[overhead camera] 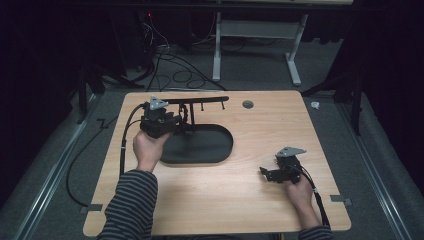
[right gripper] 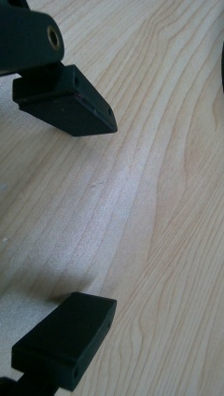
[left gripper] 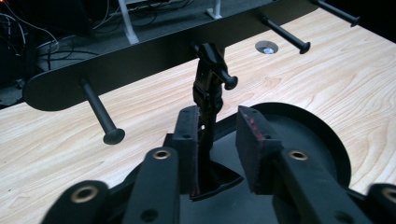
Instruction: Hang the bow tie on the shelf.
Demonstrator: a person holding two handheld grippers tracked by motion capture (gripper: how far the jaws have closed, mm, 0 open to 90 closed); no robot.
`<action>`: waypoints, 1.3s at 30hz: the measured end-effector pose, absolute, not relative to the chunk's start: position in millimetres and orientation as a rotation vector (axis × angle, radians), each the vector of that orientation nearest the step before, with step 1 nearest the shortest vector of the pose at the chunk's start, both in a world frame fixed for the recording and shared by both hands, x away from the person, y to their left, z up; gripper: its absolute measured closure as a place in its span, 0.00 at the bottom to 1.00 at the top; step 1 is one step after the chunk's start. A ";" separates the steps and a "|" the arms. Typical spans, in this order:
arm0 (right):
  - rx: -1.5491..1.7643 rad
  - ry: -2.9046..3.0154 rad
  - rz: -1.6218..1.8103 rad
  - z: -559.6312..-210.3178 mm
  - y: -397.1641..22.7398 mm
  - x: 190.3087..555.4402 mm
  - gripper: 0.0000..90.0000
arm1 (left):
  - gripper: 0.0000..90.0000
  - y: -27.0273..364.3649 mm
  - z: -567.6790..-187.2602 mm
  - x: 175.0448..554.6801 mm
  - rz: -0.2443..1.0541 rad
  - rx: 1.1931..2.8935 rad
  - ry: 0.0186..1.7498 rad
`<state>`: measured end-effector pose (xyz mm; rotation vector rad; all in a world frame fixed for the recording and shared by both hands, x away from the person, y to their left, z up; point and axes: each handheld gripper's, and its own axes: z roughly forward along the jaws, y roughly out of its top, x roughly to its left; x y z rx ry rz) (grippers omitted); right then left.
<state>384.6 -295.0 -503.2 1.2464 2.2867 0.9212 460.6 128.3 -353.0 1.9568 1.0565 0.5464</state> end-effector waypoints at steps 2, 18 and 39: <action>1.246 2.287 0.921 -503.2 -295.0 384.6 0.16 | 0.74 129.0 -352.3 458.7 0.545 1.951 1.054; 1.247 2.287 0.921 -503.2 -294.9 384.6 0.16 | 0.70 141.0 -352.1 444.8 0.548 1.925 1.060; 1.247 2.287 0.921 -503.2 -294.9 384.6 0.16 | 0.67 153.3 -349.7 428.1 0.530 1.877 1.060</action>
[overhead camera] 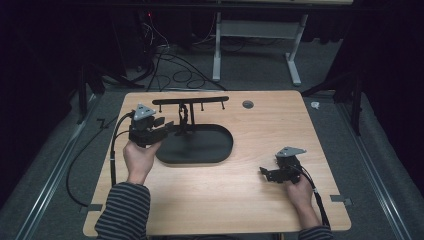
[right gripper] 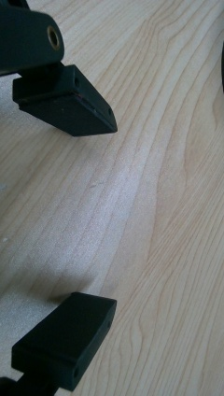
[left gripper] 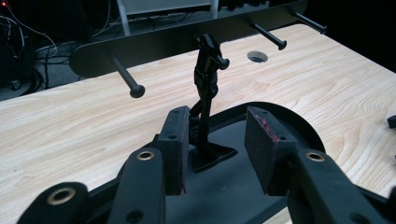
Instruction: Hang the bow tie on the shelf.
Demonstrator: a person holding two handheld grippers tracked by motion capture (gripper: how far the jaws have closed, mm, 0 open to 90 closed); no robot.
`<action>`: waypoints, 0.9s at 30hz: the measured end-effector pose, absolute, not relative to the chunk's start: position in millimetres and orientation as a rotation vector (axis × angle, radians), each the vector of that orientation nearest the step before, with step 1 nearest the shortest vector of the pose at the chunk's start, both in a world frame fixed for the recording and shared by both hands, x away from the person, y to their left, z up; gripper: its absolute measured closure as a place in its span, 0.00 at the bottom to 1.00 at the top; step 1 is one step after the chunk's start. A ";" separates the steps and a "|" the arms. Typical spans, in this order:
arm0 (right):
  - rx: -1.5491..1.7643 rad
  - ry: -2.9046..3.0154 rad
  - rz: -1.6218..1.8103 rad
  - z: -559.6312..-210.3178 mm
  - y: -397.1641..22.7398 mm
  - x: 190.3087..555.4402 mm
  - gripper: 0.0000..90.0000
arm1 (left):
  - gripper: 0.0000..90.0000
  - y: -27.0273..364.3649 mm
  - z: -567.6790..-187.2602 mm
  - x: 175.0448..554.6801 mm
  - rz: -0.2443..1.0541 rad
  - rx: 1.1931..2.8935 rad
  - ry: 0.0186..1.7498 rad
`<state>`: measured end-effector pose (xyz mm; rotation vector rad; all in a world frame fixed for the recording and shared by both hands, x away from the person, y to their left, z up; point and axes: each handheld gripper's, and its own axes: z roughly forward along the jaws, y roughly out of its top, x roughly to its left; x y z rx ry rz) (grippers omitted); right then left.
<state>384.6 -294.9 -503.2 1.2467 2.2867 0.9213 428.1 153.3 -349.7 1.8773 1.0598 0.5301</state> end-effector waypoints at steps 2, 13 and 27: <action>1.247 2.287 0.921 -503.2 -294.9 384.6 0.16 | 0.67 155.1 -350.2 427.0 0.535 1.880 1.066; 1.246 2.287 0.921 -503.2 -294.9 384.6 0.16 | 0.65 165.5 -352.6 417.7 0.541 1.860 1.083; 1.247 2.287 0.921 -503.2 -294.9 384.6 0.16 | 0.61 178.3 -353.8 405.7 0.561 1.829 1.113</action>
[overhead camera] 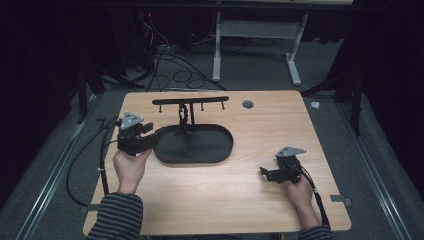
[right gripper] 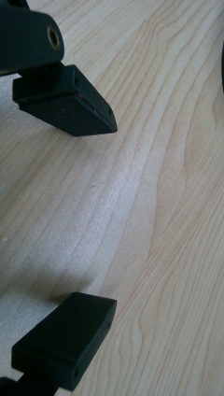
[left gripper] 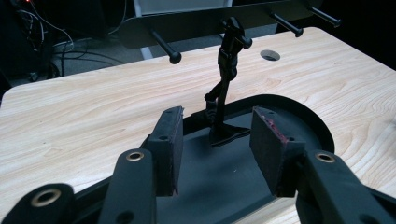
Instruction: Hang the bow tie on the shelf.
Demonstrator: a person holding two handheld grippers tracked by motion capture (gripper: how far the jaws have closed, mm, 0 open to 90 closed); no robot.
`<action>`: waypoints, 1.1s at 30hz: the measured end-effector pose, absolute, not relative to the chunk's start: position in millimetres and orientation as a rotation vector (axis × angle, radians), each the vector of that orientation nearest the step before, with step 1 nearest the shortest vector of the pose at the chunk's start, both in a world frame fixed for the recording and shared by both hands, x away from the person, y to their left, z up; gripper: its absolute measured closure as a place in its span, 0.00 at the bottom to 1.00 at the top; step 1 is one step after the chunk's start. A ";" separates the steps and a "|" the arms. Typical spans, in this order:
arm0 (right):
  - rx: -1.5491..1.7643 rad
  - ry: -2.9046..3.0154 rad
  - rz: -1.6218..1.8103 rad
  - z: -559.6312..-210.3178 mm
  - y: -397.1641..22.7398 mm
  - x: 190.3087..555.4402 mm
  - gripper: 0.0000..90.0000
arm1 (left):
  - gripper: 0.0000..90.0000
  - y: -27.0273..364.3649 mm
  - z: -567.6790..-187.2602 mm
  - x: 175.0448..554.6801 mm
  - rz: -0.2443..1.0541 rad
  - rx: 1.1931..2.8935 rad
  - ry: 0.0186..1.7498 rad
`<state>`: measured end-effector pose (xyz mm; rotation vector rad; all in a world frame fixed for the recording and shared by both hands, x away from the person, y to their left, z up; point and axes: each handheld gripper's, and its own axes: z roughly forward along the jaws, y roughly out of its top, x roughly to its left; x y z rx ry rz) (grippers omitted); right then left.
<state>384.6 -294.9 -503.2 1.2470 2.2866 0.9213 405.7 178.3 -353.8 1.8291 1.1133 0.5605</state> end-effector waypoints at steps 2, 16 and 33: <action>1.247 2.287 0.921 -503.2 -294.9 384.6 0.16 | 0.61 179.6 -354.0 404.0 0.564 1.825 1.115; 1.247 2.286 0.921 -503.2 -294.9 384.6 0.16 | 0.58 190.5 -362.8 394.5 0.557 1.798 1.151; 1.247 2.287 0.922 -503.2 -294.9 384.6 0.16 | 0.57 201.2 -371.8 379.9 0.551 1.773 1.178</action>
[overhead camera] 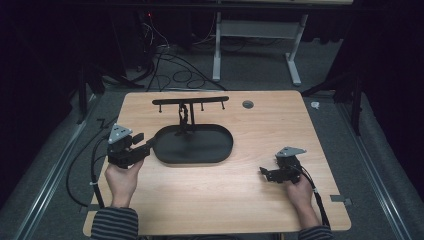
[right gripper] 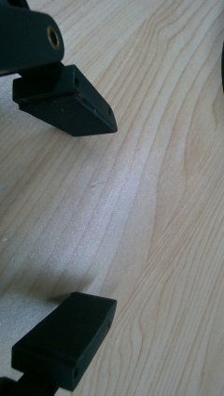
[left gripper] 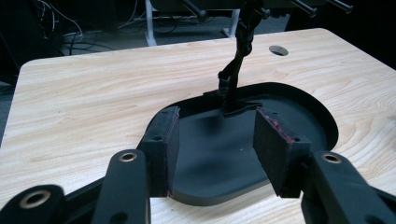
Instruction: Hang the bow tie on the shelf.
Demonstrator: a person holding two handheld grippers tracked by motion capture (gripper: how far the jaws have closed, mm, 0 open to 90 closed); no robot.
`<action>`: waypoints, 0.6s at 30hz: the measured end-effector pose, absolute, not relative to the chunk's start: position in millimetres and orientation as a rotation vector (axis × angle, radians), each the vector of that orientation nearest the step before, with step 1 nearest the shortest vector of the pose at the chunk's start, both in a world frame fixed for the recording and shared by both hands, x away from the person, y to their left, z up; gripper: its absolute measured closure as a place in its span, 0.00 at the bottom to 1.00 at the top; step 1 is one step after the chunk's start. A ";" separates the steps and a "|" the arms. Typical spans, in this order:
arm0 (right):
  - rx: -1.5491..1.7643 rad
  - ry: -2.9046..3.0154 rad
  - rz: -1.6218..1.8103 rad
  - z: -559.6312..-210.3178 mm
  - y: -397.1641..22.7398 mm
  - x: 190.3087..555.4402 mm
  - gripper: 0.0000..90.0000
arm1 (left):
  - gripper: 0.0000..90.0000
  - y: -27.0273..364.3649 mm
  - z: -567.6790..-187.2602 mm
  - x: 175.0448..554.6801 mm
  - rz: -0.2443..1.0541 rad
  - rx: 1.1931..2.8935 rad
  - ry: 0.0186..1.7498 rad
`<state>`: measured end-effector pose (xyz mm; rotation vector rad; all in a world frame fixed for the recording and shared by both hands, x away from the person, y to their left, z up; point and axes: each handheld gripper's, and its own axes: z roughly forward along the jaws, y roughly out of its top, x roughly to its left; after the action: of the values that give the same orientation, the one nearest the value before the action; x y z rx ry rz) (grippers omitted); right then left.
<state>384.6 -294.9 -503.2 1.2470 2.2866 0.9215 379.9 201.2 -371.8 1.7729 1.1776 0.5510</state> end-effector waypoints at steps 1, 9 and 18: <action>1.247 2.287 0.922 -503.2 -294.9 384.6 0.16 | 0.57 201.6 -372.5 379.0 0.551 1.772 1.179; 1.247 2.286 0.922 -503.2 -294.9 384.6 0.16 | 0.57 205.9 -378.6 372.3 0.545 1.766 1.195; 1.246 2.287 0.921 -503.2 -294.9 384.6 0.16 | 0.56 211.5 -386.4 362.9 0.548 1.759 1.217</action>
<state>384.6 -294.9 -503.2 1.2465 2.2866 0.9214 362.9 211.5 -386.4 1.7594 1.2175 0.5478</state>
